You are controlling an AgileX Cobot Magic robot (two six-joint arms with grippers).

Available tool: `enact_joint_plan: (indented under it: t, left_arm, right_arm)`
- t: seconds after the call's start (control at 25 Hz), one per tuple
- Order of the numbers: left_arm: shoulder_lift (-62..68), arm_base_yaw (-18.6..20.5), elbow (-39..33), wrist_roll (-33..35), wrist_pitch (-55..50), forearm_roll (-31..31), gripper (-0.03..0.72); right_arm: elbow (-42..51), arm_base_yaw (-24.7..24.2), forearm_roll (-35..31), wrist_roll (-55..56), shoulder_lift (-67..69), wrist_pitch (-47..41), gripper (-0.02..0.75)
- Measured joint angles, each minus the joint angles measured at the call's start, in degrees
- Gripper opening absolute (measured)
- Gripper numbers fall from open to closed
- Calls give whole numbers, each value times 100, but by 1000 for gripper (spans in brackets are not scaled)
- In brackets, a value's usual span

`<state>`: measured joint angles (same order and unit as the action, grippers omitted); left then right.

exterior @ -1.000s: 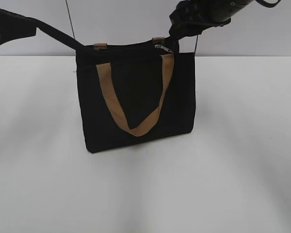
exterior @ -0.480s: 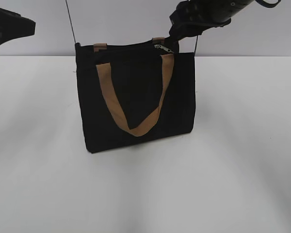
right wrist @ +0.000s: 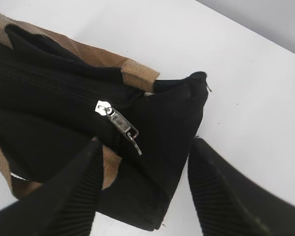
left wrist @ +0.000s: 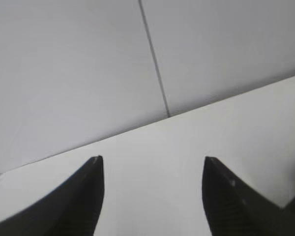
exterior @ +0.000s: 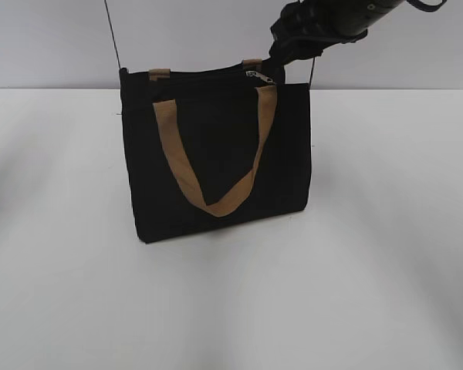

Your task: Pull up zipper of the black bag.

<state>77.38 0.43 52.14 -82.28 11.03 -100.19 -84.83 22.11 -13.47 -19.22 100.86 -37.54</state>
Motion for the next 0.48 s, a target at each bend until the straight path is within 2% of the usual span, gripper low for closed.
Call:
enact_joint_plan:
  t: [0.28, 0.48]
  left_arm:
    - [0, 0, 0, 0, -1525, 132, 484]
    - [11, 5, -24, 29, -2219, 838, 484]
  right_arm:
    - [0, 0, 5, -42, 0, -83, 421]
    - [0, 0, 5, -42, 0, -230, 421]
